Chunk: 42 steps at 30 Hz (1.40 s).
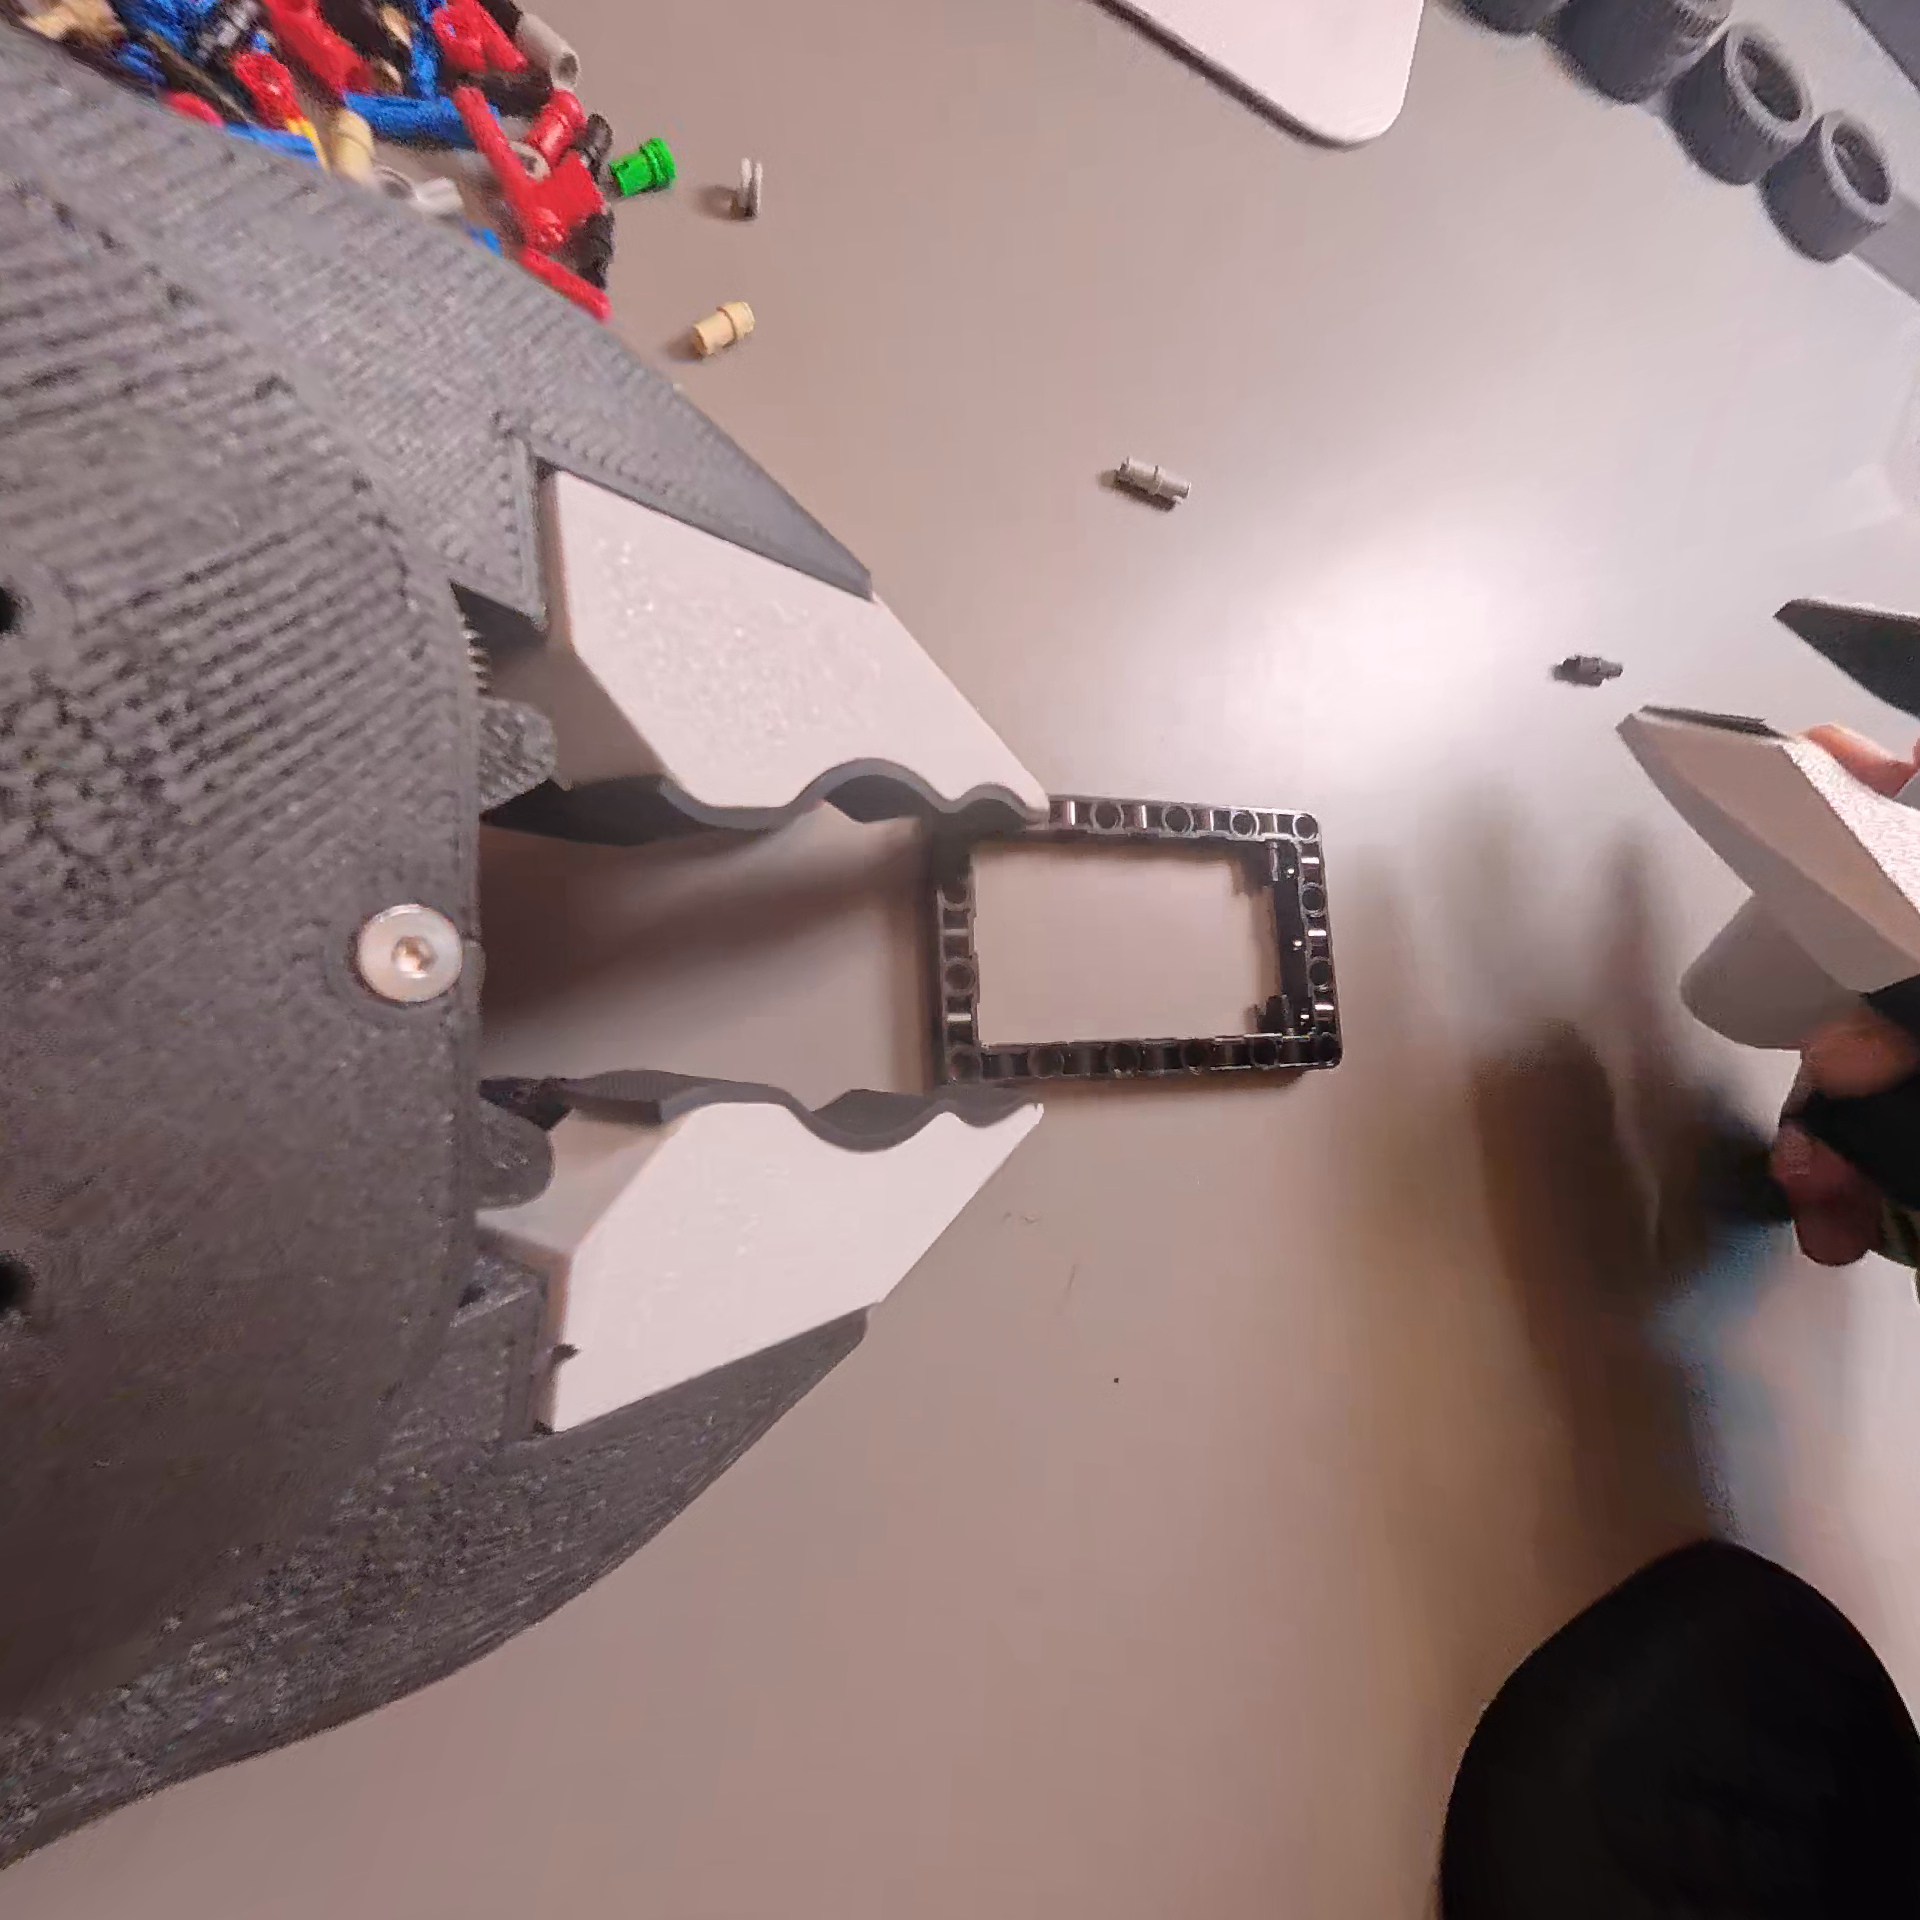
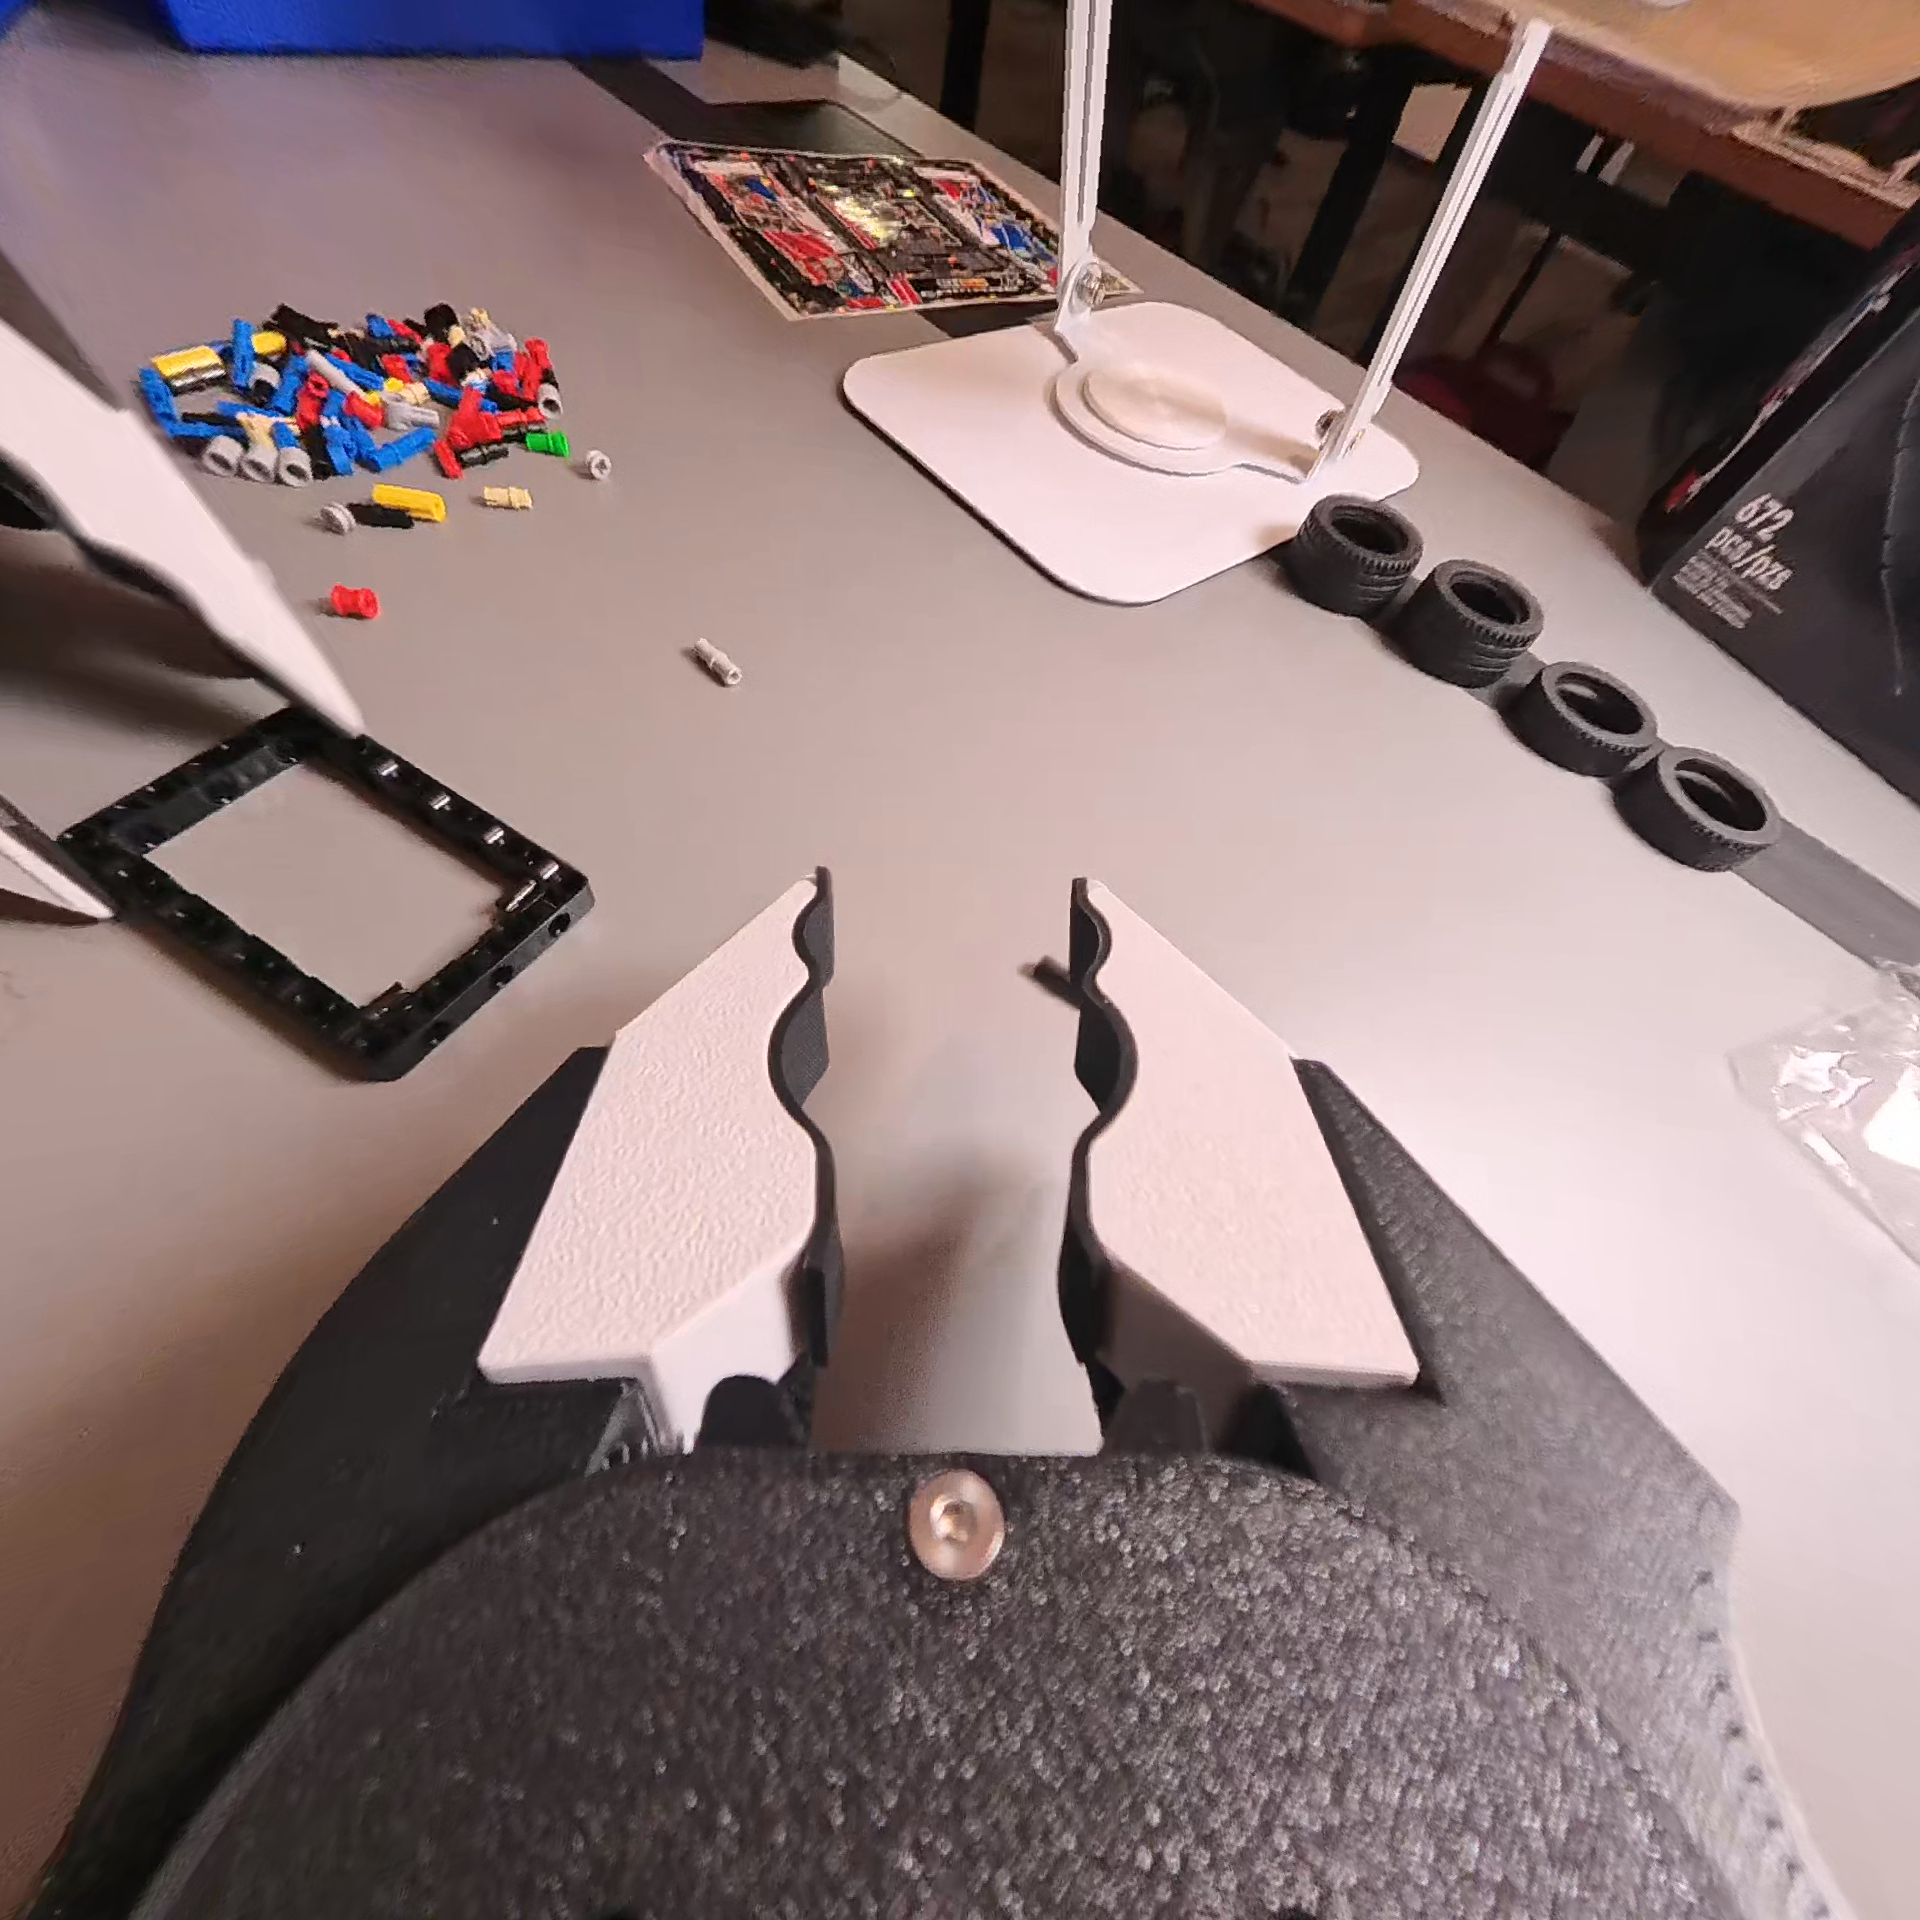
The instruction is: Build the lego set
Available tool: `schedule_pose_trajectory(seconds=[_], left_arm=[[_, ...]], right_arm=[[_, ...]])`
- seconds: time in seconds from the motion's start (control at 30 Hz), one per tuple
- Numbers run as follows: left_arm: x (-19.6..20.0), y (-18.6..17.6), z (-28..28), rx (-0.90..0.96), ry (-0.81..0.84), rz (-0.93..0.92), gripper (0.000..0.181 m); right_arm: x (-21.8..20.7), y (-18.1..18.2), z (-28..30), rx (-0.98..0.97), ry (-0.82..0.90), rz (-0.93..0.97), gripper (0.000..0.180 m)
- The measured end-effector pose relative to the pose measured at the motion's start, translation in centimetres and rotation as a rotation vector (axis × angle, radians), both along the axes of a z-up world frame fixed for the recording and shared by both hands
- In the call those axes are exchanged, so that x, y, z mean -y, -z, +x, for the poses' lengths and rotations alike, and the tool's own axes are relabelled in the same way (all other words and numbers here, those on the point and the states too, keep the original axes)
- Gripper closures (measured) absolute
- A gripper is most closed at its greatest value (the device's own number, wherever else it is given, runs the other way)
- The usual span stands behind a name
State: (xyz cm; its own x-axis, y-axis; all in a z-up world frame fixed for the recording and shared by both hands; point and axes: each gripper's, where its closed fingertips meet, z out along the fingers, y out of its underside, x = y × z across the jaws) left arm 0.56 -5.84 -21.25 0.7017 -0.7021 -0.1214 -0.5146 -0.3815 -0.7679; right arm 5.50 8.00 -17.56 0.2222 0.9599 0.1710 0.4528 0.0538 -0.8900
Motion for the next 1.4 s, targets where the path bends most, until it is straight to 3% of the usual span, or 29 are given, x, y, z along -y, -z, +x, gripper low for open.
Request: schedule_pose_trajectory(seconds=[0.07, 0.1, 0.2, 0.33, 0.43, 0.63, 0.67, 0.77, 0.87, 0.97, 1.03, 1.17, 1.23, 1.33, 1.4], left_arm=[[-0.1, 0.0, -0.6, -0.043, -0.034, 0.046, 0.162], [-0.4, 0.0, -1.1, -0.071, -0.053, 0.072, 0.164], [-0.9, -0.2, -1.4, -0.058, -0.072, 0.078, 0.139], [-1.5, -1.4, -1.5, 0.025, -0.083, 0.092, 0.127], [-2.7, -1.8, -1.8, -0.058, -0.022, 0.120, 0.111], [-4.4, -0.6, -1.3, -0.134, 0.133, -0.142, 0.085], [-4.4, 0.1, -1.3, -0.176, 0.164, -0.186, 0.088], [-4.1, 0.5, -1.0, -0.231, 0.205, -0.254, 0.122], [-3.8, 0.5, -1.4, -0.248, 0.076, -0.302, 0.123], [-2.9, 0.4, -1.4, -0.181, -0.066, -0.296, 0.122], [-2.3, 0.0, -1.5, -0.138, -0.114, -0.257, 0.110], [-2.4, -3.0, -2.4, 0.007, -0.166, -0.130, 0.109], [-2.8, -4.7, -3.5, 0.073, -0.204, -0.034, 0.112], [-3.2, -7.6, -5.6, 0.141, -0.255, 0.196, 0.120], [-3.1, -9.3, -7.2, 0.186, -0.289, 0.343, 0.127]], right_arm=[[-0.8, -1.4, -0.5, -0.075, 0.015, 0.064, 0.146], [-0.7, -1.9, -0.8, -0.098, 0.006, 0.056, 0.151], [0.2, -2.6, -1.6, -0.112, -0.031, 0.036, 0.145], [3.3, -3.0, -1.6, -0.144, -0.106, -0.008, 0.145], [4.6, -3.8, -1.5, -0.117, -0.157, 0.018, 0.145], [5.9, -6.1, -1.2, -0.163, -0.193, -0.018, 0.143], [5.9, -6.6, -1.1, -0.184, -0.190, -0.021, 0.144], [5.4, -7.1, -0.7, -0.213, -0.165, -0.020, 0.147], [4.4, -6.7, -0.4, -0.199, -0.122, -0.017, 0.149], [2.4, -7.2, -0.7, -0.230, -0.040, -0.035, 0.155], [-0.1, -8.3, -1.9, -0.248, 0.030, -0.048, 0.154], [-8.0, -14.1, -5.9, -0.311, 0.185, 0.030, 0.152], [-12.3, -16.9, -8.5, -0.337, 0.266, 0.061, 0.146], [-17.1, -17.5, -12.1, -0.309, 0.356, 0.017, 0.135], [-19.1, -17.0, -12.7, -0.288, 0.437, 0.039, 0.153]])
